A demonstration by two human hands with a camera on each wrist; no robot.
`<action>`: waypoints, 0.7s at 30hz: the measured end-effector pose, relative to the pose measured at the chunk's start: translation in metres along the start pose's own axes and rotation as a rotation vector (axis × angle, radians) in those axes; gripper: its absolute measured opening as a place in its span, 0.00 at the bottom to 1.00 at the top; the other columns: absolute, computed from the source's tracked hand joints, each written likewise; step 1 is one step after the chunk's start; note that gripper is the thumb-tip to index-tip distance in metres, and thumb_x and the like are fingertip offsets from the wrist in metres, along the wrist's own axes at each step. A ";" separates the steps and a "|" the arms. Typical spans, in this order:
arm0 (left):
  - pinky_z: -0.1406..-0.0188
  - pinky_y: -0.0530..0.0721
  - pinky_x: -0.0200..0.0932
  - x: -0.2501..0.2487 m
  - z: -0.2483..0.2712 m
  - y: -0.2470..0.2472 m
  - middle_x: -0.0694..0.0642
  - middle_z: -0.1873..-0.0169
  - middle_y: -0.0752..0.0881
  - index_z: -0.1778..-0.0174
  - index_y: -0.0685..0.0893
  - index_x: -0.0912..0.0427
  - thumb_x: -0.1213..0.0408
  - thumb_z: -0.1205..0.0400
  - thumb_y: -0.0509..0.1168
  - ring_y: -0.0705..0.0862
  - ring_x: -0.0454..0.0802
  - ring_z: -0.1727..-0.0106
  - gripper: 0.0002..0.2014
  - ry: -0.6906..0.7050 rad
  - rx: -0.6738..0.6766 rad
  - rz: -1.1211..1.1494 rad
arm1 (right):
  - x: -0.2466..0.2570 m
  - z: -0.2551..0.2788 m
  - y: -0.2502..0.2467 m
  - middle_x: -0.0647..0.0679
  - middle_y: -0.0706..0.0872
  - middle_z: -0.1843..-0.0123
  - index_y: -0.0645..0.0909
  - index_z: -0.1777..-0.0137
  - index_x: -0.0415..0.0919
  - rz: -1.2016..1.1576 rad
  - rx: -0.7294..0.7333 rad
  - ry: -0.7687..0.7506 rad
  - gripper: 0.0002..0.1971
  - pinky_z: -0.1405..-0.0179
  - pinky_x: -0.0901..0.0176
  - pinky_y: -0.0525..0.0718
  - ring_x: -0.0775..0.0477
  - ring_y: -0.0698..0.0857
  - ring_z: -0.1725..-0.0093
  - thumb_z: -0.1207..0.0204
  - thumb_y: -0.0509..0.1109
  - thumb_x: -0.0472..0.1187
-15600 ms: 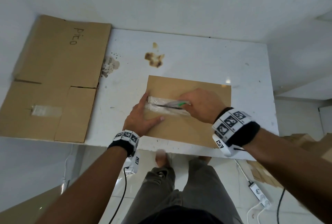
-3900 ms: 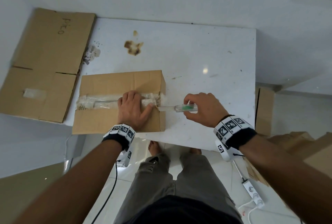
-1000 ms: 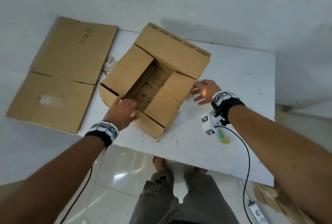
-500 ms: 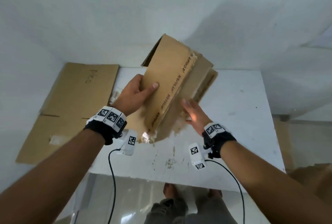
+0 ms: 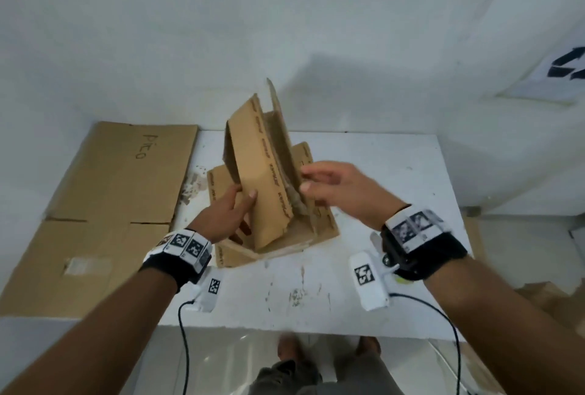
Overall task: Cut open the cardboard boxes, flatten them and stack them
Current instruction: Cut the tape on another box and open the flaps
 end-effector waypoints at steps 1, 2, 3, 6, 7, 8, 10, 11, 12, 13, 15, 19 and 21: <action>0.59 0.93 0.59 -0.002 0.004 0.000 0.57 0.49 0.92 0.15 0.60 0.44 0.26 0.18 0.50 0.93 0.58 0.66 0.39 -0.033 -0.016 -0.019 | 0.005 0.004 0.021 0.63 0.77 0.24 0.71 0.17 0.56 0.115 0.113 -0.029 0.30 0.31 0.56 0.82 0.59 0.78 0.27 0.19 0.73 0.54; 0.66 0.93 0.54 -0.004 0.007 0.002 0.60 0.39 0.90 0.13 0.57 0.45 0.26 0.17 0.49 0.93 0.59 0.65 0.40 -0.056 -0.017 -0.010 | 0.004 0.006 0.040 0.65 0.71 0.20 0.64 0.14 0.60 0.182 0.172 -0.065 0.32 0.30 0.56 0.82 0.60 0.73 0.23 0.17 0.69 0.57; 0.70 0.91 0.49 -0.007 0.010 0.005 0.61 0.27 0.83 0.11 0.52 0.46 0.28 0.16 0.49 0.92 0.59 0.59 0.41 -0.066 -0.012 0.027 | 0.001 0.005 0.057 0.66 0.65 0.16 0.57 0.13 0.64 0.195 0.185 -0.096 0.35 0.24 0.49 0.78 0.59 0.68 0.19 0.17 0.67 0.61; 0.40 0.89 0.52 -0.017 0.019 0.019 0.51 0.11 0.62 0.10 0.34 0.44 0.27 0.19 0.59 0.79 0.57 0.23 0.52 0.058 0.026 0.319 | -0.018 -0.003 0.094 0.68 0.45 0.11 0.41 0.14 0.72 0.218 0.119 -0.113 0.37 0.13 0.33 0.54 0.59 0.45 0.11 0.18 0.57 0.68; 0.31 0.85 0.49 -0.019 0.022 0.024 0.48 0.12 0.63 0.10 0.33 0.45 0.29 0.20 0.65 0.76 0.49 0.20 0.56 0.090 0.040 0.428 | -0.023 -0.005 0.100 0.68 0.43 0.11 0.39 0.14 0.71 0.250 0.102 -0.124 0.36 0.12 0.33 0.50 0.61 0.42 0.12 0.18 0.54 0.67; 0.33 0.83 0.39 -0.020 0.027 0.027 0.43 0.15 0.64 0.10 0.34 0.46 0.34 0.19 0.68 0.77 0.40 0.23 0.56 0.113 0.030 0.479 | -0.021 -0.002 0.104 0.67 0.44 0.11 0.40 0.13 0.68 0.267 0.107 -0.142 0.35 0.12 0.34 0.48 0.62 0.42 0.12 0.17 0.52 0.64; 0.50 0.81 0.23 -0.020 0.034 0.029 0.36 0.24 0.62 0.10 0.35 0.48 0.44 0.13 0.65 0.76 0.33 0.32 0.48 0.093 -0.001 0.468 | -0.024 -0.001 0.096 0.65 0.52 0.11 0.51 0.12 0.62 0.204 0.148 -0.153 0.30 0.12 0.36 0.53 0.57 0.52 0.11 0.12 0.53 0.55; 0.51 0.81 0.23 -0.020 0.035 0.028 0.36 0.26 0.63 0.10 0.38 0.45 0.46 0.12 0.63 0.75 0.35 0.33 0.44 0.092 -0.042 0.447 | -0.027 -0.004 0.084 0.62 0.60 0.12 0.60 0.13 0.58 0.138 0.140 -0.152 0.27 0.14 0.37 0.63 0.48 0.63 0.14 0.11 0.56 0.51; 0.44 0.83 0.27 -0.019 0.035 0.026 0.35 0.24 0.65 0.10 0.42 0.42 0.46 0.11 0.63 0.77 0.35 0.32 0.41 0.111 -0.074 0.438 | -0.033 -0.009 0.067 0.59 0.69 0.16 0.67 0.16 0.55 0.093 0.094 -0.144 0.25 0.21 0.35 0.74 0.40 0.74 0.21 0.12 0.61 0.48; 0.33 0.84 0.38 -0.019 0.034 0.025 0.38 0.22 0.70 0.11 0.48 0.41 0.47 0.11 0.63 0.80 0.35 0.32 0.38 0.138 -0.091 0.447 | -0.041 -0.015 0.051 0.56 0.75 0.20 0.70 0.18 0.52 0.085 0.022 -0.119 0.26 0.30 0.39 0.84 0.39 0.81 0.28 0.15 0.67 0.49; 0.25 0.81 0.53 -0.016 0.030 0.022 0.45 0.24 0.78 0.12 0.53 0.42 0.51 0.11 0.63 0.82 0.36 0.33 0.34 0.151 -0.101 0.468 | -0.051 -0.025 0.035 0.53 0.73 0.21 0.64 0.15 0.50 0.127 -0.081 -0.026 0.42 0.42 0.53 0.88 0.50 0.82 0.35 0.25 0.79 0.55; 0.30 0.84 0.51 -0.014 0.023 0.010 0.45 0.24 0.79 0.11 0.52 0.36 0.39 0.17 0.65 0.82 0.43 0.28 0.41 0.140 -0.074 0.474 | -0.031 -0.053 0.059 0.53 0.63 0.14 0.57 0.13 0.52 0.540 0.037 -0.066 0.59 0.20 0.38 0.64 0.48 0.66 0.19 0.40 0.73 0.79; 0.28 0.82 0.54 -0.011 0.022 0.005 0.45 0.22 0.77 0.11 0.52 0.35 0.32 0.23 0.65 0.81 0.44 0.26 0.46 0.121 -0.076 0.453 | -0.023 -0.062 0.061 0.50 0.69 0.15 0.62 0.14 0.54 0.878 0.119 -0.056 0.62 0.17 0.26 0.39 0.41 0.60 0.14 0.45 0.54 0.91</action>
Point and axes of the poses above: each hand's wrist, its own z-axis away from the middle knuckle, its own y-axis out of the palm, x = y × z, the point moved 6 cm from there along -z, towards the middle knuckle
